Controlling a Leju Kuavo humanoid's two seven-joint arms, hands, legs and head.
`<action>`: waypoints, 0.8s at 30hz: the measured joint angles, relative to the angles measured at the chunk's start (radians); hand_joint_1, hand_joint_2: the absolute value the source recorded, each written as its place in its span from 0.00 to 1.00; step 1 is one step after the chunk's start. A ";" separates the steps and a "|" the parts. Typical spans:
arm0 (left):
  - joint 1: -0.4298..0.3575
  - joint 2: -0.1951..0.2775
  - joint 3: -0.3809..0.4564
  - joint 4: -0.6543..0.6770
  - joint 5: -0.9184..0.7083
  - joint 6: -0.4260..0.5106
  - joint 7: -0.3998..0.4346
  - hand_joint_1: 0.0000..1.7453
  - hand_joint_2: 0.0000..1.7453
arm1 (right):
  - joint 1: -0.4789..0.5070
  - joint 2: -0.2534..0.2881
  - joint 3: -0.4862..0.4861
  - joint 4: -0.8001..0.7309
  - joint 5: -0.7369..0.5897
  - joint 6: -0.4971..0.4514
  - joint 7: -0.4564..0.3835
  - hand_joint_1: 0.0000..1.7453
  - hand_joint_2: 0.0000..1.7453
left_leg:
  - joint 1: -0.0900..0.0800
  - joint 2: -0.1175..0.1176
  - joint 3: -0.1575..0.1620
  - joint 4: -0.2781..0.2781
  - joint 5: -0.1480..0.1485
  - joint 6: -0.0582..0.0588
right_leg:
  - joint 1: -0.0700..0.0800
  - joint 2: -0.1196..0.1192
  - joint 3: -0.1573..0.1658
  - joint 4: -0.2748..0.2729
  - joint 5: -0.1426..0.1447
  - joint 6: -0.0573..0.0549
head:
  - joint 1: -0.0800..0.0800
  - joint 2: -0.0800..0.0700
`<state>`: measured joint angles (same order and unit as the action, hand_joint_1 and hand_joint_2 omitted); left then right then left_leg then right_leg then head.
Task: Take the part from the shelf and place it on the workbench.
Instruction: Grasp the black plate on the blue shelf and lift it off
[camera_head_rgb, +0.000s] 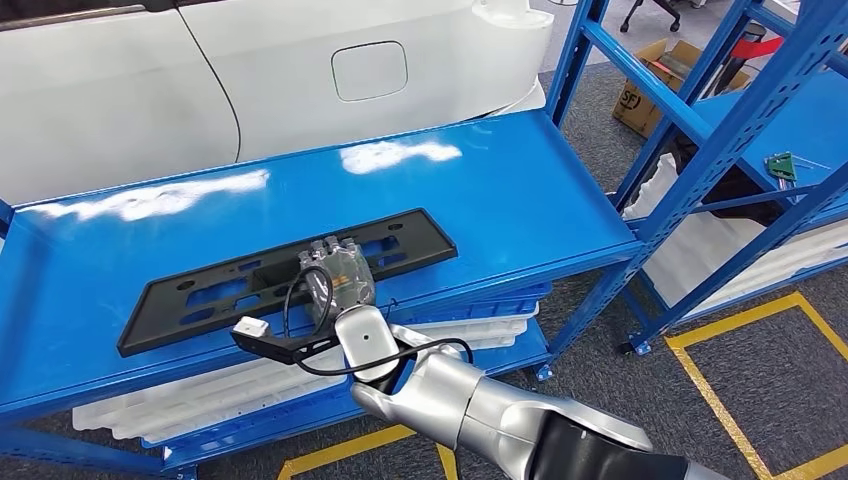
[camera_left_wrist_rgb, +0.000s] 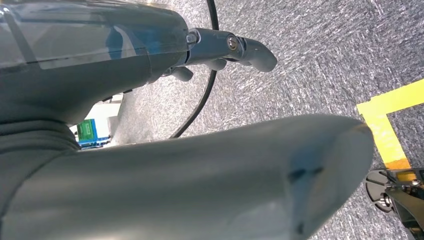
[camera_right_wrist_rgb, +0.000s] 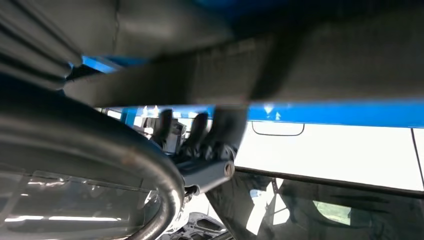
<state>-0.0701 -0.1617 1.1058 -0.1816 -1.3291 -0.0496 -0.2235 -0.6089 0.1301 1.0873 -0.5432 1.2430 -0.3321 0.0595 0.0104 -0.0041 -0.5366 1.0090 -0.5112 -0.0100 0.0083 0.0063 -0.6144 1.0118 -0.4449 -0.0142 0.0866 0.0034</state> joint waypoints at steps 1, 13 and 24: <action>0.000 0.000 0.000 0.000 0.000 0.000 0.000 0.00 0.00 | -0.001 0.000 -0.002 0.000 0.000 0.000 -0.002 1.00 0.00 | 0.000 0.000 0.000 0.000 0.000 0.000 | 0.000 0.000 0.000 0.000 0.000 0.000 | 0.000 0.000; 0.001 0.000 0.000 0.000 0.000 0.000 0.000 0.00 0.00 | -0.019 -0.003 -0.029 -0.013 0.001 -0.007 -0.008 1.00 0.00 | 0.000 0.001 0.001 0.000 0.000 0.000 | 0.000 0.000 0.000 0.000 0.000 0.000 | 0.000 0.000; 0.001 0.000 0.000 0.000 0.003 -0.001 0.000 0.00 0.00 | -0.025 -0.006 -0.039 -0.021 0.001 -0.003 -0.017 1.00 0.00 | 0.000 0.001 0.003 0.000 0.000 0.000 | 0.000 0.000 0.002 0.000 0.000 0.000 | 0.000 0.000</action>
<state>-0.0696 -0.1617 1.1059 -0.1816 -1.3265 -0.0507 -0.2235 -0.6336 0.1236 1.0486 -0.5638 1.2440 -0.3347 0.0427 0.0105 -0.0036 -0.5338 1.0090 -0.5111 -0.0101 0.0085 0.0067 -0.6120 1.0118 -0.4448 -0.0144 0.0865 0.0034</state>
